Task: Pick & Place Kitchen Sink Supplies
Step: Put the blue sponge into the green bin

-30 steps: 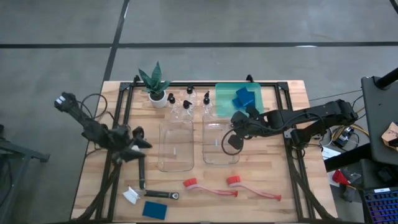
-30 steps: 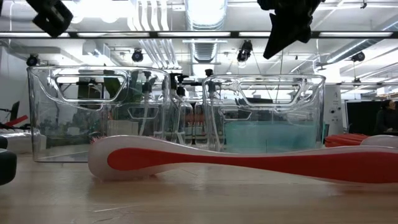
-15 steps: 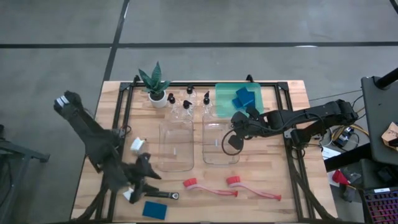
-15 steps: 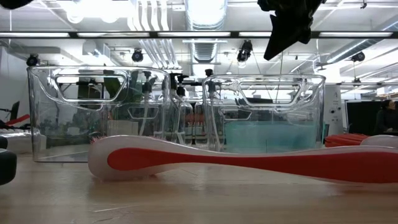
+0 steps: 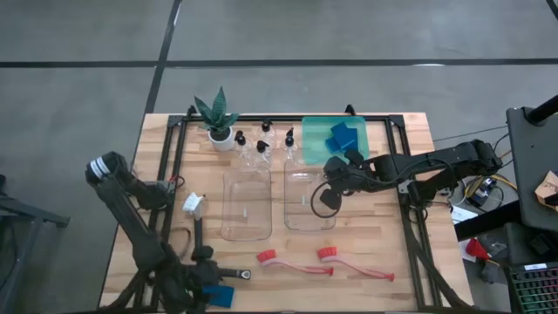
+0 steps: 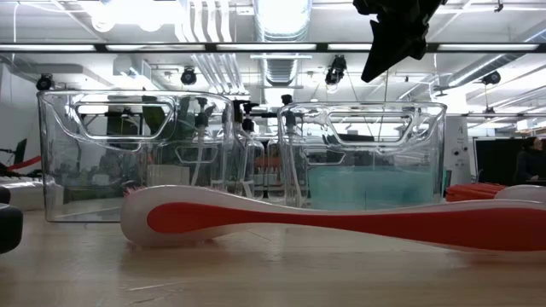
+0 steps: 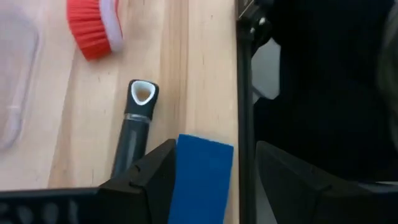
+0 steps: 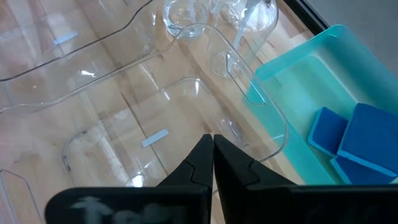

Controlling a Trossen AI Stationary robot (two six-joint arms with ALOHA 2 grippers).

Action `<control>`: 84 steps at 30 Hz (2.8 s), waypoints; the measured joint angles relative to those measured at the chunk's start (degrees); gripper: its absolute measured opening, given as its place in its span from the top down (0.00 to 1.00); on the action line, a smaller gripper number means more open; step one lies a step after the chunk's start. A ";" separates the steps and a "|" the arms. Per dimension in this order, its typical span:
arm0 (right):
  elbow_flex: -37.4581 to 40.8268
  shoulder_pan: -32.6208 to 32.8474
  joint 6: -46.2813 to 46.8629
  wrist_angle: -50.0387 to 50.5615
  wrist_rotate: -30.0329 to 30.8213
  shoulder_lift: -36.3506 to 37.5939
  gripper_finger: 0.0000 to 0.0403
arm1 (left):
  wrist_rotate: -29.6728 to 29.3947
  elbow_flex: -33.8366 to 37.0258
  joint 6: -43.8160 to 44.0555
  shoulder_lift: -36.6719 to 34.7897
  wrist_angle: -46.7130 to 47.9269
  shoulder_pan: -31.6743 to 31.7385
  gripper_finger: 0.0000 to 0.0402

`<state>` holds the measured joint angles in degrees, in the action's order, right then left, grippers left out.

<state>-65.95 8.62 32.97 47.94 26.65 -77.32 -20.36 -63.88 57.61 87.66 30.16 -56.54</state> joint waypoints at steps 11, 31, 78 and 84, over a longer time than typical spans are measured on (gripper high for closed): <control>0.00 0.00 0.00 -0.22 0.16 0.00 0.98 | 0.60 -8.71 -1.30 13.58 1.88 -2.33 0.47; 0.02 0.00 1.14 -0.62 0.33 0.00 0.98 | 0.77 -13.16 2.36 26.42 6.19 -5.20 0.47; -4.90 8.87 -20.11 -9.10 -3.35 0.18 0.98 | -12.32 -15.41 -7.77 6.85 9.87 0.75 1.00; -4.74 11.94 -24.92 -18.70 -10.86 0.22 0.97 | -13.20 -15.48 -10.32 2.63 9.78 4.83 1.00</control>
<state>-70.70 20.56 8.05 29.25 15.80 -77.10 -33.56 -79.35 47.29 90.29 39.95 -51.71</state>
